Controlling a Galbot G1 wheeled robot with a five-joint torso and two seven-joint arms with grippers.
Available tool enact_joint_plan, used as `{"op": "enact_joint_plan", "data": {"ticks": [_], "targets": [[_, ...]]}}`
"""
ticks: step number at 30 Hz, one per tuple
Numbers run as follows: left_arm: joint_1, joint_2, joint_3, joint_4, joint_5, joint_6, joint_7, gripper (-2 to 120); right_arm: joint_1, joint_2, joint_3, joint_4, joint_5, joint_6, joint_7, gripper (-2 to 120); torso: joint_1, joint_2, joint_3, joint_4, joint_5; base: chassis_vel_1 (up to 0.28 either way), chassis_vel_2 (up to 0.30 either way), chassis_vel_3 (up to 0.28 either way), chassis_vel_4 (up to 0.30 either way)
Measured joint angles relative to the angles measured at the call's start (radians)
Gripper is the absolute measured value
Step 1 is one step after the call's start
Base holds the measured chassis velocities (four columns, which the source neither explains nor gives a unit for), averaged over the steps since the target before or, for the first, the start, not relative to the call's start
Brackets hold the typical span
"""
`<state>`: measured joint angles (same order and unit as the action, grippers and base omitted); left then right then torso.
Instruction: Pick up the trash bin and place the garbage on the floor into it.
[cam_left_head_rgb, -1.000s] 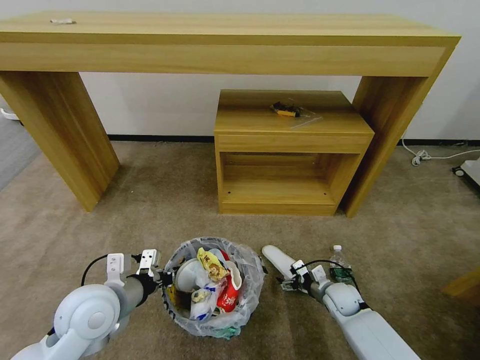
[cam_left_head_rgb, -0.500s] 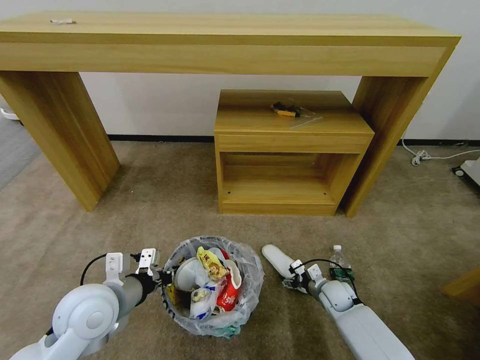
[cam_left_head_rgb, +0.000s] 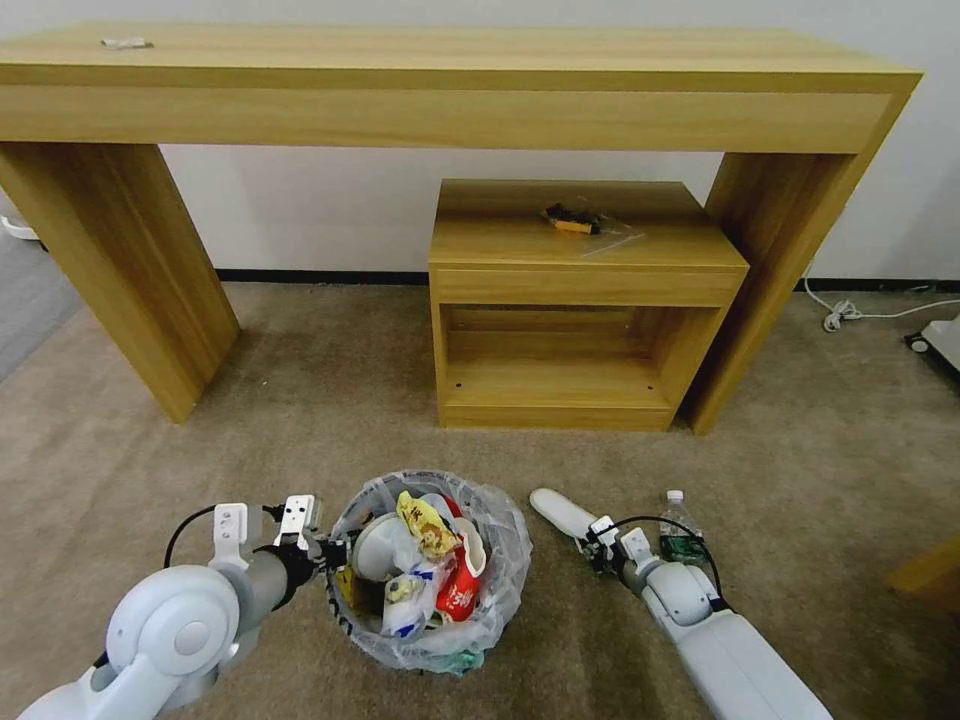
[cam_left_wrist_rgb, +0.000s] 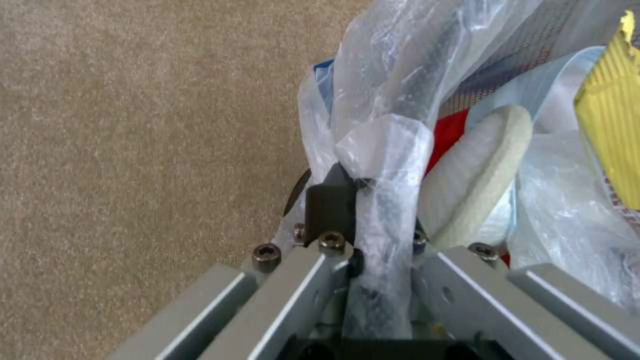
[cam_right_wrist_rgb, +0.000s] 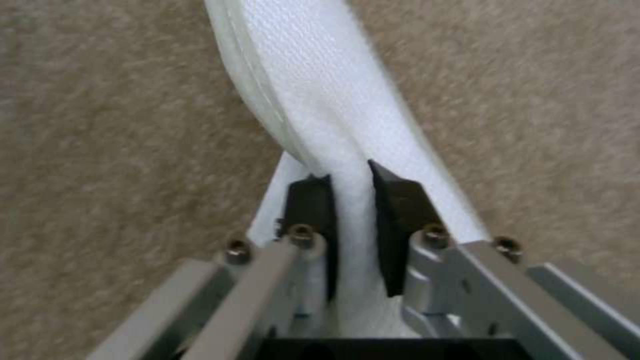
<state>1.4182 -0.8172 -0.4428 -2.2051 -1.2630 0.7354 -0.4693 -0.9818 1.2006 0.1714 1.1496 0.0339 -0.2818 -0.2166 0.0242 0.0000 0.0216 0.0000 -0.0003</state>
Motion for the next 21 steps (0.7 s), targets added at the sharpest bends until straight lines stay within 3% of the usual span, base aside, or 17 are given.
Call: {"op": "enact_joint_plan", "data": {"ticks": [3,10,21], "targets": [[0.002,0.002,-0.002,0.0,0.0,0.0,0.003,0,0.0,0.002,0.001,0.0,-0.028,0.012,0.025,3,0.0,0.0,0.0,0.0,0.0,0.0,0.0,0.0,0.0],[-0.001,0.004,-0.003,-0.002,0.004,0.0,0.014,0,0.003,0.003,0.025,0.033,-0.09,0.042,0.1,3,0.0,0.0,0.0,-0.0001,-0.0002,0.0,0.0,0.0,0.0],[-0.04,0.031,0.008,0.01,-0.003,0.0,0.017,0,-0.073,-0.036,0.079,0.261,0.032,0.02,0.199,3,0.0,0.0,0.0,-0.0001,0.0,0.0,0.0,0.0,0.0]]}}
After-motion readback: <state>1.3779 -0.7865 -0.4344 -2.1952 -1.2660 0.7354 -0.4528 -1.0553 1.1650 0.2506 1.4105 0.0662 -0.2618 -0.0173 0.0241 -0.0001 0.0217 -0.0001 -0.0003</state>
